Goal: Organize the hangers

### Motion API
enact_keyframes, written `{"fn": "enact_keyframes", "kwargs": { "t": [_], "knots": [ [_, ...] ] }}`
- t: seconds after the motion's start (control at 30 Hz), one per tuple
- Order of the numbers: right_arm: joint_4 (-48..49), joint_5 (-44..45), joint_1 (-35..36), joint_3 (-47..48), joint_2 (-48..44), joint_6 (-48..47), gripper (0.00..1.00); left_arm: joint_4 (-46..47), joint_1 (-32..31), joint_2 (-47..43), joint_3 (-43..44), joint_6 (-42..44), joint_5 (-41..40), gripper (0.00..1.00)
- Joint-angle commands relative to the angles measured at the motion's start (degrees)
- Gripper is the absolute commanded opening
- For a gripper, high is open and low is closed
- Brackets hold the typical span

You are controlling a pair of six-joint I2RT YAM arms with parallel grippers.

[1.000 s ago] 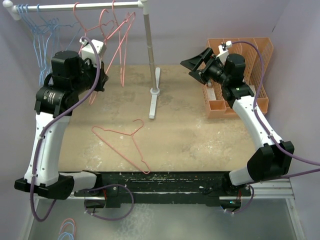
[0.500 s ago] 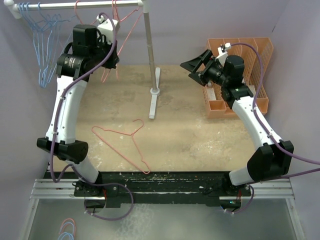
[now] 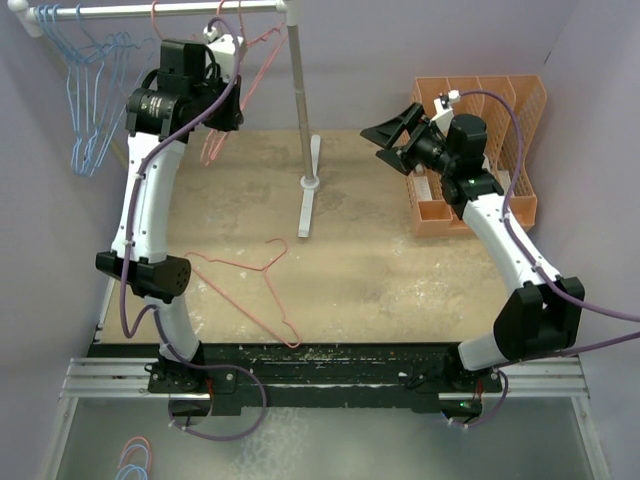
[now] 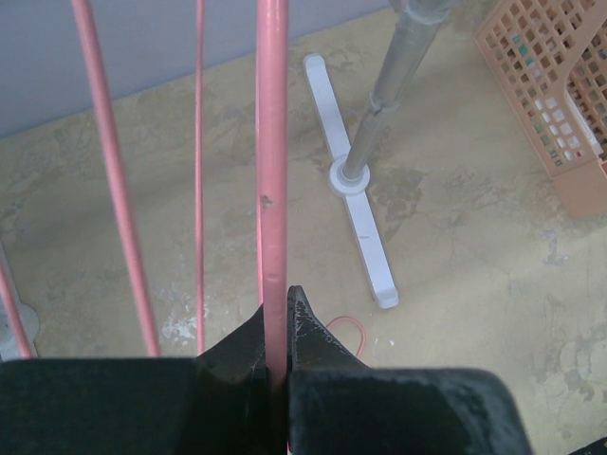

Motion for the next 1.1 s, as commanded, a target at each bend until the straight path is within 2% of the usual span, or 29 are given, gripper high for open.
{"fn": "enact_keyframes", "kwargs": {
  "t": [0.0,0.43,0.47,0.5,0.53,0.63,0.77,0.83,0.97,1.07],
  "knots": [
    [4.46,-2.76,-0.37,0.03,0.26,1.26,1.0,-1.76,0.4,0.98,2.9,-0.44,-0.14,0.0],
    [5.64,-4.81,-0.86,-0.16,1.06,1.89,1.0,-2.29,0.41,3.5,4.77,1.02,-1.93,0.0],
    [5.67,-4.86,-0.89,-0.24,1.11,1.8,1.0,-2.44,0.45,3.56,4.94,1.29,-1.67,0.1],
    [5.65,-4.91,-0.9,-0.25,1.16,1.41,1.0,-2.51,0.41,3.47,4.97,1.49,-1.29,0.25],
    [5.5,-5.22,-0.9,-0.18,1.26,0.74,1.0,-2.41,0.43,3.04,4.97,1.96,-1.03,0.5],
    [1.51,-3.53,-0.83,1.89,2.43,-5.67,1.0,0.5,0.4,-0.1,3.47,4.43,-1.63,0.97],
    [-3.32,-3.78,1.48,3.15,3.76,-19.74,1.0,6.47,0.4,-8.11,-1.61,7.01,-5.13,0.99],
    [-7.3,-3.67,4.82,3.84,4.46,-31.99,1.0,9.96,0.47,-13.35,-6.97,8.02,-5.98,0.99],
    [-15.2,9.12,19.71,3.23,6.19,-56.83,1.0,16.72,0.42,-25.63,-22.02,8.38,-6.84,0.99],
    [-12.68,9.6,27.8,-1.74,7.96,-69.86,1.0,15.56,0.42,-28.52,-25.09,9.43,-10.39,0.99]
  ]
}}
